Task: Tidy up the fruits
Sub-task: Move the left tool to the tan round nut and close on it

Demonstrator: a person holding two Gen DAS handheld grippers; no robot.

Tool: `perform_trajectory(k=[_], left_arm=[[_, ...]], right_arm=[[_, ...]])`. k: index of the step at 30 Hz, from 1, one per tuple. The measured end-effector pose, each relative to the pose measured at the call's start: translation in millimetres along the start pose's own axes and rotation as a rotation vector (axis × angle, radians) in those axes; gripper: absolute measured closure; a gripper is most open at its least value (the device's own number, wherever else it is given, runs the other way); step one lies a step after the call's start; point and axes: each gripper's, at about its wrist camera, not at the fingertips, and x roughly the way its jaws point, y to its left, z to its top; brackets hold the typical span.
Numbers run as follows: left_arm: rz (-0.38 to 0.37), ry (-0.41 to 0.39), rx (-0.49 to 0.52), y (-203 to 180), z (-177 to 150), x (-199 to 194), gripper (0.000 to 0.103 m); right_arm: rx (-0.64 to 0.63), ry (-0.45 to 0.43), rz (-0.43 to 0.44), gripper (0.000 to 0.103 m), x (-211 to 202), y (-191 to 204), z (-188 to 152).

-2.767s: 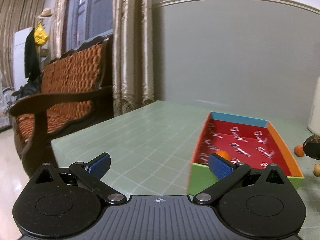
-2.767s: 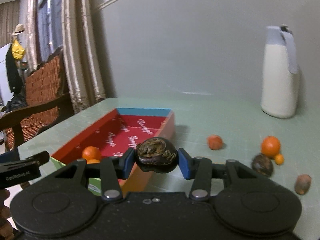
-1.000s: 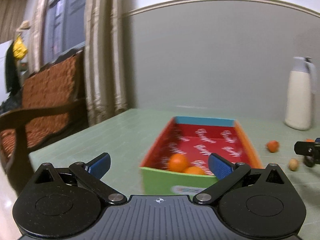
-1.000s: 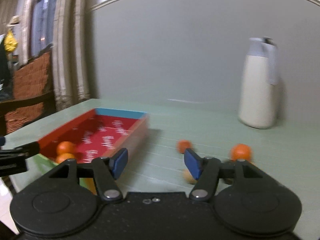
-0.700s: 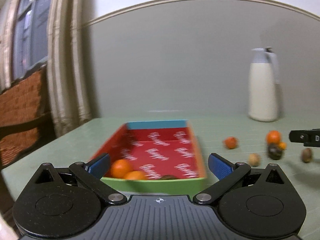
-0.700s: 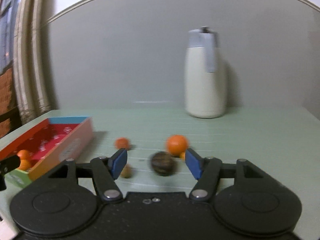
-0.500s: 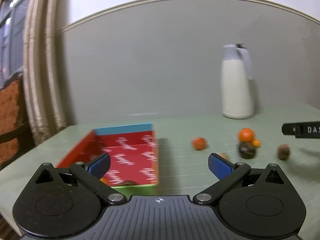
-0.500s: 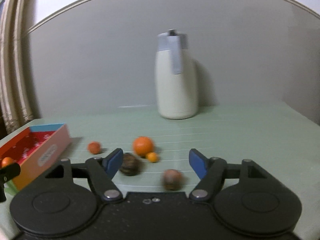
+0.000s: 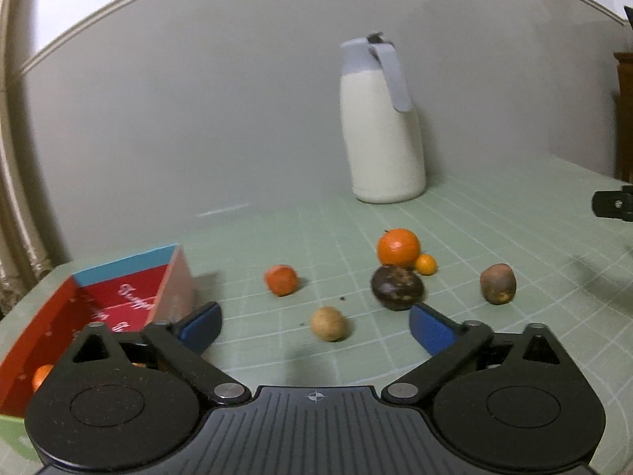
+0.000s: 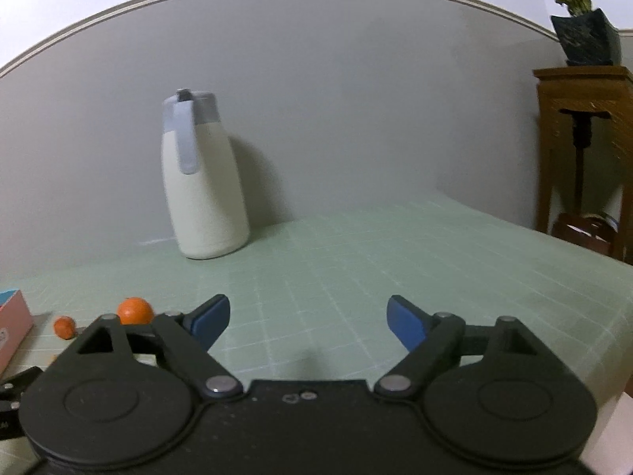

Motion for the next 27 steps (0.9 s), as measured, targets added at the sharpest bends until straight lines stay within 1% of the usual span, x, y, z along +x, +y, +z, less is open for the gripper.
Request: perform_trajectory(k=[2, 8, 10, 11, 12, 19, 20, 21, 25, 27], left_arm=[[-0.024, 0.032, -0.001, -3, 1, 10, 0.019], [-0.026, 0.083, -0.025, -3, 2, 30, 0.022], [-0.032, 0.098, -0.035, -2, 3, 37, 0.029], [-0.040, 0.113, -0.044, -2, 4, 41, 0.036], [-0.046, 0.125, -0.054, -1, 4, 44, 0.040], [-0.060, 0.179, -0.106, 3, 4, 61, 0.051], [-0.065, 0.186, -0.109, 3, 4, 62, 0.056], [-0.069, 0.190, -0.110, 3, 4, 63, 0.059], [-0.082, 0.186, -0.104, 2, 5, 65, 0.066], [-0.080, 0.182, -0.092, 2, 5, 65, 0.076]], right_arm=[[0.010, 0.007, -0.014, 0.017, 2, -7, -1], [0.051, 0.014, -0.037, 0.017, 2, -23, 0], [0.058, 0.016, -0.038, 0.017, 3, -25, 0], [0.060, 0.019, -0.037, 0.017, 4, -25, 1], [0.060, 0.022, -0.037, 0.017, 5, -24, 1], [0.056, 0.030, -0.025, 0.016, 8, -22, 1], [0.056, 0.032, -0.026, 0.016, 9, -22, 2], [0.058, 0.035, -0.026, 0.016, 9, -22, 2], [0.070, 0.047, -0.022, 0.016, 11, -25, 4], [0.066, 0.052, -0.020, 0.016, 12, -24, 4]])
